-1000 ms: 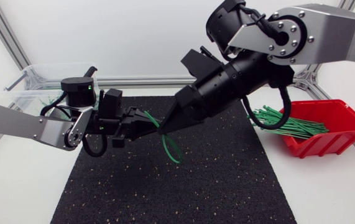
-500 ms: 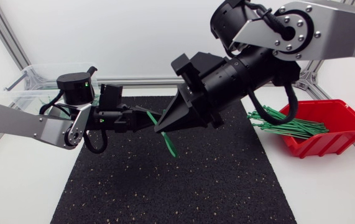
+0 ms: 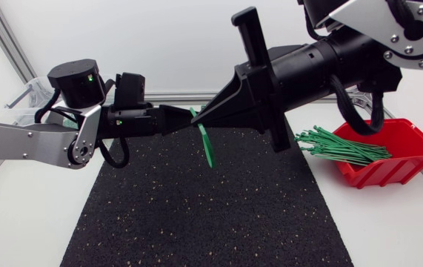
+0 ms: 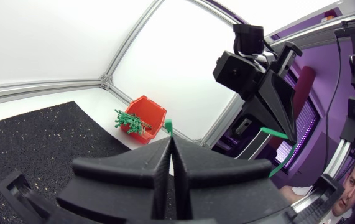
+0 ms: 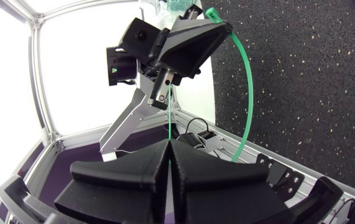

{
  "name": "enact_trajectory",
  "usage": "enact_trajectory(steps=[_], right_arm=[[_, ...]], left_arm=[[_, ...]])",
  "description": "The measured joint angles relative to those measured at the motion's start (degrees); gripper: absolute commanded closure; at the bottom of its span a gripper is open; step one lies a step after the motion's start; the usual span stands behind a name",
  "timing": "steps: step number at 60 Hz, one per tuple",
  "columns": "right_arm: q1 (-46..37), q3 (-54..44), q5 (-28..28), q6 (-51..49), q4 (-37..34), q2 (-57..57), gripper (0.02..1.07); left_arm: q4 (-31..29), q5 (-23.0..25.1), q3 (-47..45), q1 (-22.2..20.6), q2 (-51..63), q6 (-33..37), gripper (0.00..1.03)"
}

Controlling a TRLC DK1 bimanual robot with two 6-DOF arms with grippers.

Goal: Take a green cable tie from the red box, thread the tail through the head to close it, then place it in the transparent bin on the left.

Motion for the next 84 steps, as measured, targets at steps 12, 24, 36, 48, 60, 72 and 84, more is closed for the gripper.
enact_trajectory(steps=[12,24,36,48,60,72,84], right_arm=[[-1.0,-0.1,-1.3,4.4,1.2,-0.1,1.02],[-1.0,-0.2,-2.1,6.4,1.4,-0.1,1.02],[-1.0,-0.2,-2.1,8.5,3.5,-0.1,1.02],[-1.0,-0.2,-2.1,12.2,7.4,0.6,1.02],[-1.0,-0.2,-2.1,15.2,9.2,1.7,1.02],[-2.8,-0.2,-2.3,16.5,10.6,1.7,1.02],[-4.1,-0.7,-2.3,17.9,12.0,1.6,1.02]], left_arm=[[0.0,-3.7,0.1,-0.9,-0.5,-1.9,1.00],[1.8,-6.2,0.1,-1.0,-0.4,-4.5,1.00],[4.3,-7.0,0.1,-1.0,0.2,-7.4,1.00],[7.3,-7.5,0.1,-0.8,0.3,-10.6,1.00],[8.2,-7.7,0.1,0.1,0.2,-12.9,1.00],[8.2,-7.7,-1.4,0.2,-1.4,-13.7,1.00],[8.2,-7.7,-3.5,0.1,-5.2,-14.6,1.00]])
